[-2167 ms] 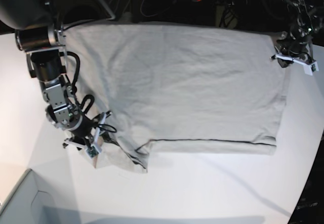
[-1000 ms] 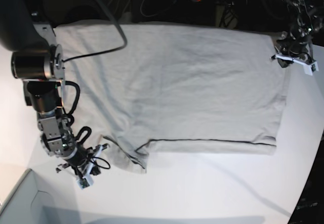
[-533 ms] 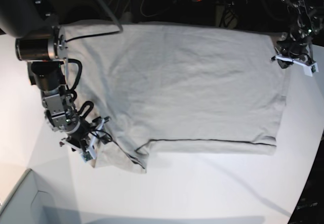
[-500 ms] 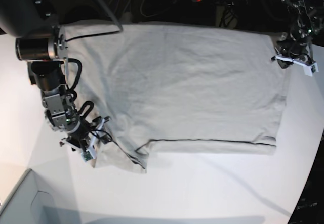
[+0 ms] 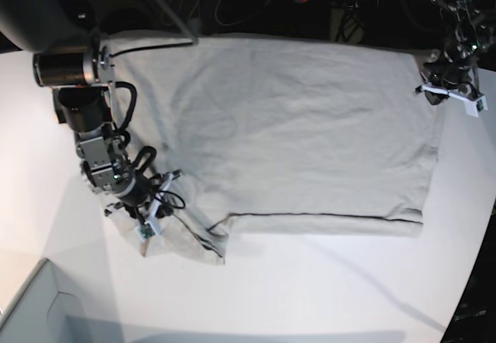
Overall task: Layout the t-shirt on the table in an organized manner, then fold the t-shirt properly
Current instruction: 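Drag the hem corner with the right gripper away from the shirt body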
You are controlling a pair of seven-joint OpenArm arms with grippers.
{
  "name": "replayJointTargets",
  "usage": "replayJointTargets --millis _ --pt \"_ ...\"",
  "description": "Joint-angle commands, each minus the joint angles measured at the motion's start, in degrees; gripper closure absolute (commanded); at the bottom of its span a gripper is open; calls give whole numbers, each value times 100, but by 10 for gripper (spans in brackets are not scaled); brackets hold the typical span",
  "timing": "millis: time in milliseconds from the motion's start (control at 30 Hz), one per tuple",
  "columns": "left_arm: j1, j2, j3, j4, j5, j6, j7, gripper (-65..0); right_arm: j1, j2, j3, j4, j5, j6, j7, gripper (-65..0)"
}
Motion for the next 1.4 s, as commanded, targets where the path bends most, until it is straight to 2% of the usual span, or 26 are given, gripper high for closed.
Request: replayJointTargets --millis 0,33,233,433,867,1000,1133,1300,1367 --pt "22 -26 6 -11 64 27 265 -138 216 25 17 78 57 18 163 -23" --pt "22 -26 6 -11 64 27 265 -138 287 25 17 78 57 9 154 0" --pt "22 -26 6 -11 64 27 265 -138 427 61 70 70 84 9 -13 -5" --pt "22 -34 6 -11 64 27 265 -138 621 61 597 78 84 9 -13 -2" --pt "22 -26 6 -11 64 27 265 -138 1843 -98 633 78 84 9 22 -10" --pt "22 -17 6 -11 64 27 265 -138 1948 -98 633 78 84 -44 22 -95" --pt "-57 -17 6 -11 64 27 283 -138 1773 -10 615 78 84 -615 -22 -181" --pt "-101 -34 6 279 38 27 309 -138 1087 333 615 96 84 -686 -4 -206" --pt "-101 -43 -2 578 -164 18 309 -138 770 491 624 105 84 -686 22 -205"
